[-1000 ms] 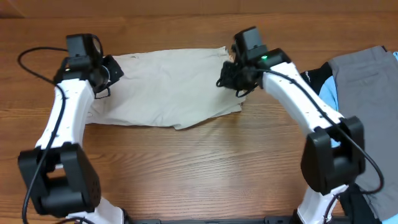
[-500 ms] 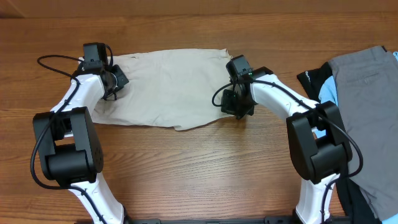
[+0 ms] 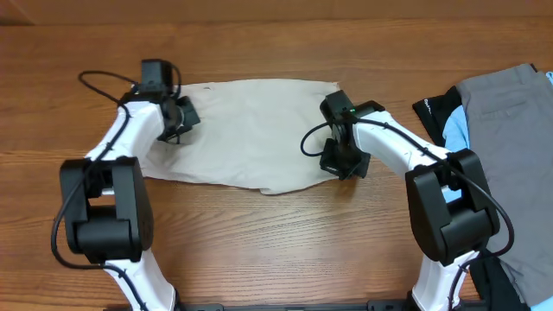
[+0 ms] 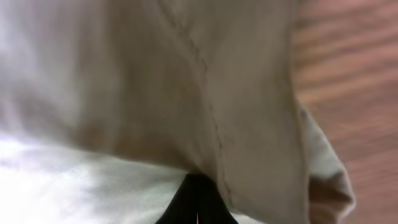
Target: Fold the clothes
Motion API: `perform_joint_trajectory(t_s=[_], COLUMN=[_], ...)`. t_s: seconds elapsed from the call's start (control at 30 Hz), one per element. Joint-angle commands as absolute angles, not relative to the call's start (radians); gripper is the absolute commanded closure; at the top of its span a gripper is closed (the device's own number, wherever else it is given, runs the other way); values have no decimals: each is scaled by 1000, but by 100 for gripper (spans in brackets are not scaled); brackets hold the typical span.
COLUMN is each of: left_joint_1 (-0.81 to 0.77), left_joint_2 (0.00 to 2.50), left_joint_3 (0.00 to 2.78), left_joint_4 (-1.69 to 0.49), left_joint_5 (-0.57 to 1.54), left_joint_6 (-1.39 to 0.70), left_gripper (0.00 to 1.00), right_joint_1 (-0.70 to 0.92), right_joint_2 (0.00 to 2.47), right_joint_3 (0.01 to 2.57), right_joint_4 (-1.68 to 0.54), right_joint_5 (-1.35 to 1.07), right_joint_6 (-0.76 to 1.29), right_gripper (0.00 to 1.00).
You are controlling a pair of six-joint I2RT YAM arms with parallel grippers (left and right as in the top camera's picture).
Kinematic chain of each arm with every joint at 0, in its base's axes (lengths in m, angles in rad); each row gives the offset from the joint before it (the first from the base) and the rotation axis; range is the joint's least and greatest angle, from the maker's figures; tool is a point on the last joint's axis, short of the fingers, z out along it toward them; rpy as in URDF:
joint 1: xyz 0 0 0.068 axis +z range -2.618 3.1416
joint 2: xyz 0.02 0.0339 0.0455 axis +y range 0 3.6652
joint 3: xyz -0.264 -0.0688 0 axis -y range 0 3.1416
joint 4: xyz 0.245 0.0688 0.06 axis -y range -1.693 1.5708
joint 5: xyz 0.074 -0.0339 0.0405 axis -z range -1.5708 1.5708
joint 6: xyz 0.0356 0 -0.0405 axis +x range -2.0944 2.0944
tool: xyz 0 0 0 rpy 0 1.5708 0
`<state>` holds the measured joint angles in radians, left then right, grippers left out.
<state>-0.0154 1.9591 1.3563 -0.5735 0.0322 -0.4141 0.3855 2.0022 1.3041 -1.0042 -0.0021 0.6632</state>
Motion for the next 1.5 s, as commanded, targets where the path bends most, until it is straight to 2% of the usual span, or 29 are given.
perform_joint_trajectory(t_s=[0.0, 0.17, 0.3, 0.43, 0.53, 0.63, 0.73, 0.8, 0.83, 0.87, 0.9, 0.93, 1.0, 1.07, 1.1, 1.13, 1.17, 1.47], left_joint_1=[-104, -192, -197, -196, -187, -159, -90, -43, 1, 25, 50, 65, 73, 64, 54, 44, 37, -40], left_joint_2=[1837, 1729, 1691, 1691, 1690, 1690, 1691, 1691, 1691, 1691, 1692, 1694, 1696, 1697, 1700, 1708, 1717, 1949], left_joint_3=[1364, 1364, 1364, 1364, 1364, 1364, 1364, 1364, 1364, 1364, 1364, 1364, 1364, 1364, 1364, 1364, 1364, 1364], left_joint_4=[-596, -708, -817, -881, -888, -939, -984, -990, -986, -978, -961, -943, -905, -875, -845, -822, -803, -575], left_joint_5=[26, -73, -75, -70, -71, -68, -22, 56, 160, 228, 312, 375, 439, 413, 384, 377, 377, 334], left_joint_6=[-377, -407, -485, -487, -484, -470, -400, -340, -272, -218, -154, -118, -90, -90, -95, -97, -97, -129], left_gripper=[96, 96, 96, 96, 96, 95, 83, 65, 36, 22, 14, 16, 36, 61, 83, 93, 96, 96], right_joint_1=[331, 275, 234, 225, 228, 229, 237, 264, 294, 311, 338, 352, 390, 408, 418, 422, 424, 424], right_joint_2=[2104, 2054, 1950, 1786, 1651, 1545, 1478, 1476, 1482, 1484, 1488, 1491, 1507, 1521, 1537, 1549, 1560, 1605], right_joint_3=[1159, 1113, 1113, 1118, 1150, 1163, 1163, 1163, 1163, 1162, 1158, 1156, 1155, 1151, 1150, 1150, 1150, 1149], right_joint_4=[-1059, -1125, -1166, -1171, -1177, -1154, -1101, -1056, -1010, -979, -924, -895, -828, -790, -770, -763, -762, -756], right_joint_5=[134, 197, 229, 199, 74, -152, -373, -428, -434, -431, -431, -427, -385, -367, -368, -368, -368, -339], right_joint_6=[720, 737, 729, 610, 479, 404, 388, 388, 389, 393, 398, 408, 466, 499, 502, 502, 502, 501], right_gripper=[96, 96, 96, 96, 96, 96, 96, 96, 96, 96, 96, 96, 96, 96, 96, 96, 96, 96])
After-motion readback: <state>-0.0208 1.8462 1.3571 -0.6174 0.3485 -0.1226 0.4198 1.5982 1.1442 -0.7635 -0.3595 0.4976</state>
